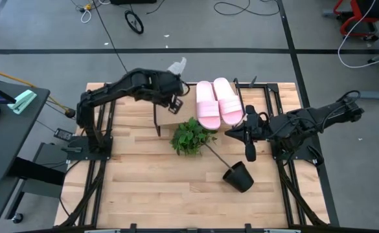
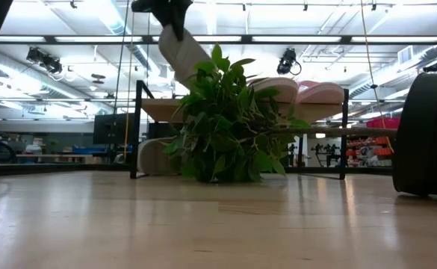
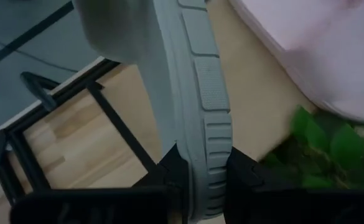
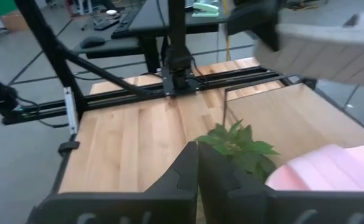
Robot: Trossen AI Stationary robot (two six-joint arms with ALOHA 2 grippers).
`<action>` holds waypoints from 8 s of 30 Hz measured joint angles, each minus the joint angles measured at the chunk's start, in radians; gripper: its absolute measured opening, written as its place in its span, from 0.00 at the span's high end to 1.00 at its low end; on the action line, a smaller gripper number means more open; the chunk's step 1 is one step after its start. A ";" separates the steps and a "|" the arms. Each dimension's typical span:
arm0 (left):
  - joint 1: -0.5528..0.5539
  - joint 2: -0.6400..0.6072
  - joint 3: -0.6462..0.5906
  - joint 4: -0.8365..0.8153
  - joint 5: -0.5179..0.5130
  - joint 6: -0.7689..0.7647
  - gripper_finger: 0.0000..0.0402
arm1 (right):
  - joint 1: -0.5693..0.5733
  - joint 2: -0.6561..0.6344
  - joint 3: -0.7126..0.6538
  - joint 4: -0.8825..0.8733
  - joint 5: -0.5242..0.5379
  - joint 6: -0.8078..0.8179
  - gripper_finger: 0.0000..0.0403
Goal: Pick and place slides into the shelf
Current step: Put the bottom gray slides on the shelf
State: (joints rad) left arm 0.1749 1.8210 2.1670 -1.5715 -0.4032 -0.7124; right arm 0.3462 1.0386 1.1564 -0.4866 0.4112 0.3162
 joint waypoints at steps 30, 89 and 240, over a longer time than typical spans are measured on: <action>0.022 -0.024 -0.001 0.001 -0.075 0.511 0.86 | -0.301 0.109 0.000 0.050 -0.129 0.136 0.97; 0.077 -0.630 -0.731 0.128 -0.105 0.022 0.86 | -0.353 0.151 0.000 0.167 -0.104 0.215 0.97; -0.199 0.014 -0.438 0.396 -0.143 -0.423 0.32 | -0.336 0.153 0.000 0.063 -0.293 0.110 0.97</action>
State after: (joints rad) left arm -0.0240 1.8347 1.7287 -1.1759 -0.5463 -1.1354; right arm 0.0105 1.1915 1.1564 -0.4232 0.1182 0.4263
